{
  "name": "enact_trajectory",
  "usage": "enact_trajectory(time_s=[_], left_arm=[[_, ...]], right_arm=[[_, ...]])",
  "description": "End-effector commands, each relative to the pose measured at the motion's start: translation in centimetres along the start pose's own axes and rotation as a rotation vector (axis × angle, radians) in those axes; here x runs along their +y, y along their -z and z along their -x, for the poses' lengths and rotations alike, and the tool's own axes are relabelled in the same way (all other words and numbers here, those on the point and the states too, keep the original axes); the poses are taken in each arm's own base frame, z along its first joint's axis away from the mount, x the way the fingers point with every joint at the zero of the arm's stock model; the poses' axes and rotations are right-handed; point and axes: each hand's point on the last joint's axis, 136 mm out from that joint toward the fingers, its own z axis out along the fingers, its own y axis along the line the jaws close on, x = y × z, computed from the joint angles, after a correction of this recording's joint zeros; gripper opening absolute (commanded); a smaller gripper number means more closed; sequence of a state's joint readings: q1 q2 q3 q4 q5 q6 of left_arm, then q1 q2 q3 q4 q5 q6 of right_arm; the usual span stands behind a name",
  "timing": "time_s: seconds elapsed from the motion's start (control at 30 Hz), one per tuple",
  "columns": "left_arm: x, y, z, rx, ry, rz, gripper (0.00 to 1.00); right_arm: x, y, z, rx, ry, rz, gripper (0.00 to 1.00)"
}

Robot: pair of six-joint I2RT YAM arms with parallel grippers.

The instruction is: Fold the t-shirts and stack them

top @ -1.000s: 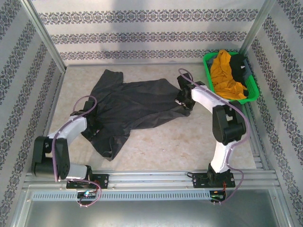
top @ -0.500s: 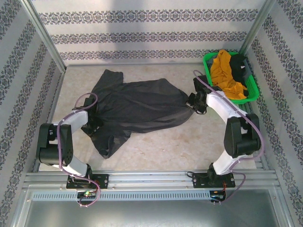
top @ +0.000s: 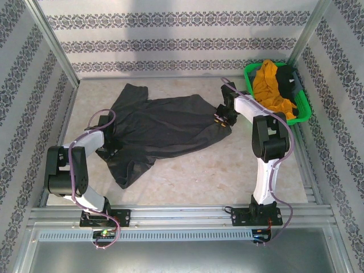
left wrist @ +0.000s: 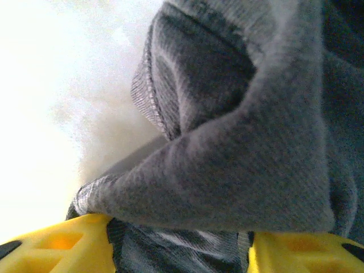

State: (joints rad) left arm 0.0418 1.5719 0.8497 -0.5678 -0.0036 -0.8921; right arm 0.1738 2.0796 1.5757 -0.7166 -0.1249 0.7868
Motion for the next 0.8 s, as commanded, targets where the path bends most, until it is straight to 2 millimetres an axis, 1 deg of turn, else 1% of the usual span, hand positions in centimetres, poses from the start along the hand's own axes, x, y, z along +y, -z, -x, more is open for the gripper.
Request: enact_trajectory(time_s=[0.0, 0.07, 0.1, 0.17, 0.23, 0.3, 0.33, 0.4, 0.47, 0.57, 0.67, 0.77], left_arm=[[0.0, 2.0, 1.2, -0.049, -0.008, -0.023, 0.61], [-0.3, 3.3, 1.4, -0.068, -0.01, -0.053, 0.63], [-0.5, 4.0, 1.5, -0.078, -0.014, -0.07, 0.64], [-0.7, 5.1, 1.6, -0.092, -0.02, -0.09, 0.65], [-1.0, 5.8, 1.4, -0.1, -0.019, -0.119, 0.65], [-2.0, 6.5, 1.2, -0.106, -0.031, -0.171, 0.66], [-2.7, 7.0, 1.0, -0.114, -0.043, -0.205, 0.67], [-4.3, 7.8, 0.6, -0.122, -0.068, -0.291, 0.67], [-6.1, 8.3, -0.2, -0.105, -0.091, -0.4, 0.66], [-8.1, 9.5, -1.3, -0.099, -0.141, -0.516, 0.66], [-8.8, 10.6, -2.3, -0.098, -0.169, -0.589, 0.66], [-8.6, 11.3, -2.8, -0.1, -0.168, -0.617, 0.65]], right_arm=[[-0.2, 2.3, 0.2, -0.026, -0.002, 0.012, 0.4], [-1.5, 4.1, 0.2, -0.065, -0.002, 0.005, 0.44], [-2.5, 4.8, -0.1, -0.079, -0.008, 0.0, 0.44], [-4.6, 5.6, -1.0, -0.097, -0.018, -0.024, 0.42], [-6.4, 5.6, -2.1, -0.098, -0.035, -0.042, 0.41], [-7.4, 4.9, -3.2, -0.083, -0.045, -0.035, 0.41], [-7.4, 4.4, -3.5, -0.074, -0.044, -0.021, 0.41], [-6.6, 3.4, -3.6, -0.053, -0.034, 0.018, 0.41], [-6.1, 2.5, -3.3, -0.041, -0.024, 0.019, 0.4], [-5.8, 1.1, -3.0, -0.01, -0.043, 0.017, 0.38], [-5.4, 0.3, -3.0, 0.014, -0.049, 0.007, 0.37], [-5.7, -0.7, -3.6, 0.059, -0.07, -0.023, 0.33]])
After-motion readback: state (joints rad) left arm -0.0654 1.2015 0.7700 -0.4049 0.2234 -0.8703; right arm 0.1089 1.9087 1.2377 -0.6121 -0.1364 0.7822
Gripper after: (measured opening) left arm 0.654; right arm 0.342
